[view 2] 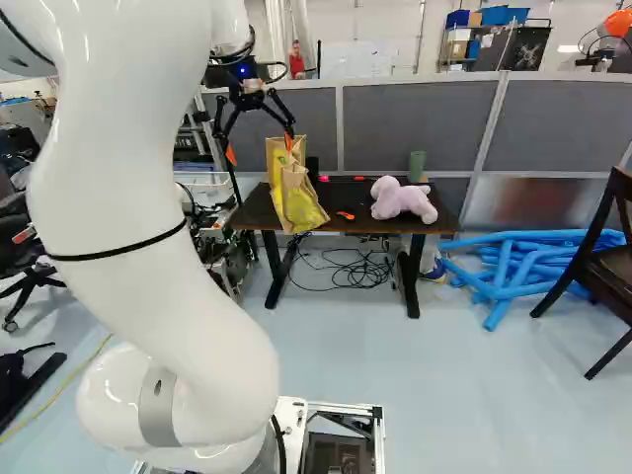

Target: Pick up the bag on the ground and place it on the table

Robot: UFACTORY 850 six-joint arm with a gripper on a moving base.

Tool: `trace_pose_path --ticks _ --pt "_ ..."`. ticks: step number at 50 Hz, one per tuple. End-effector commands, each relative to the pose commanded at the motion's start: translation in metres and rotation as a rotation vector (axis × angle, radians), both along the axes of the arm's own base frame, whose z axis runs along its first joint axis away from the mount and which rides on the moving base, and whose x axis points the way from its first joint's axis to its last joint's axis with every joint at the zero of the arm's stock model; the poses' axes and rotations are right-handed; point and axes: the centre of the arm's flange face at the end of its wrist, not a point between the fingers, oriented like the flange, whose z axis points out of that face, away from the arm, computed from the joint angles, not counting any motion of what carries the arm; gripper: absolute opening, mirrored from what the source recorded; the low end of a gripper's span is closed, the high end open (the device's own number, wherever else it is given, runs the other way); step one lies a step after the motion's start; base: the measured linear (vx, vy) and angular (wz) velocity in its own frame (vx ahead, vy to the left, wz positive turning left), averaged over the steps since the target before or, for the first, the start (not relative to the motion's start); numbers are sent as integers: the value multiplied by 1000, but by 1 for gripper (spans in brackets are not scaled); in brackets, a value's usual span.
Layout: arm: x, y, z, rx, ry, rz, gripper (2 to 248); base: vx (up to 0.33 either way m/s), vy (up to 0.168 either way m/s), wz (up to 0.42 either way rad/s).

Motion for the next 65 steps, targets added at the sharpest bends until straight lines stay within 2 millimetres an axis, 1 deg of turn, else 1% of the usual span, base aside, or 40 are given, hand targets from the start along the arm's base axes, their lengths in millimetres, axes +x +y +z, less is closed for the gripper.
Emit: trace_pose_path --ticks 20,34,50,65 --pt "0 0 0 0 -1 0 247 0 0 0" --pt "0 -1 -4 3 -13 -4 247 0 0 0" --pt "0 -2 -14 10 -42 -13 247 0 0 0" --pt "-1 -5 -28 20 -83 -26 247 0 0 0"
